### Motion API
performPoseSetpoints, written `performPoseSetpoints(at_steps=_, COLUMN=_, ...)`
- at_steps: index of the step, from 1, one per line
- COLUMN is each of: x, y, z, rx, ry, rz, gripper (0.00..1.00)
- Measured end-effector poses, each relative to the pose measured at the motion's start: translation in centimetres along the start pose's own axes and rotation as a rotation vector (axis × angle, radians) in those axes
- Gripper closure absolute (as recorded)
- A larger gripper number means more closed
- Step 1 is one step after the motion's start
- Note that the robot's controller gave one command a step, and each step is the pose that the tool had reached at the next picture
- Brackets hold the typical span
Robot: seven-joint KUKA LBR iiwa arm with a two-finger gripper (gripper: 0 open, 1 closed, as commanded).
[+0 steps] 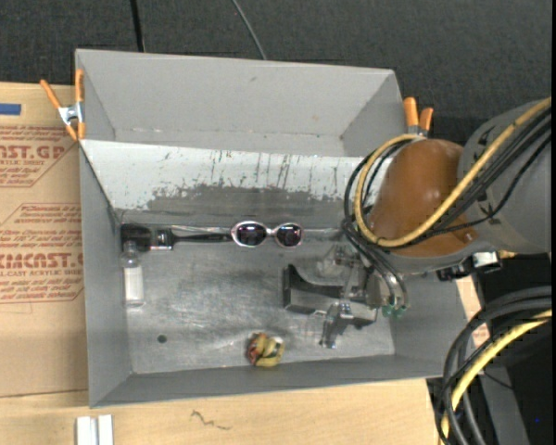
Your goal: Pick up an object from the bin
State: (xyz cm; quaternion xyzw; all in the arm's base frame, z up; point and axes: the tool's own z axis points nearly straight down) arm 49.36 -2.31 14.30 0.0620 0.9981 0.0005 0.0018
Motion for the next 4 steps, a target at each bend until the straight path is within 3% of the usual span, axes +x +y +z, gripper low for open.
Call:
performPoseSetpoints(at_steps=1, x=-0.7, y=0.9, z=2.1, rx=0.002, ry=0.000, rz=-0.137, gripper=0.00)
performPoseSetpoints(at_steps=2, x=-1.2, y=0.2, z=6.0, rx=-0.002, ry=-0.003, rz=0.010, gripper=1.00)
performPoseSetpoints(at_steps=3, x=-1.2, y=0.2, z=6.0, rx=-0.002, ry=-0.003, rz=0.010, gripper=1.00)
performPoseSetpoints(at_steps=4, x=1.3, y=0.0, z=-8.6, rx=0.001, ry=0.003, rz=-0.013, gripper=1.00)
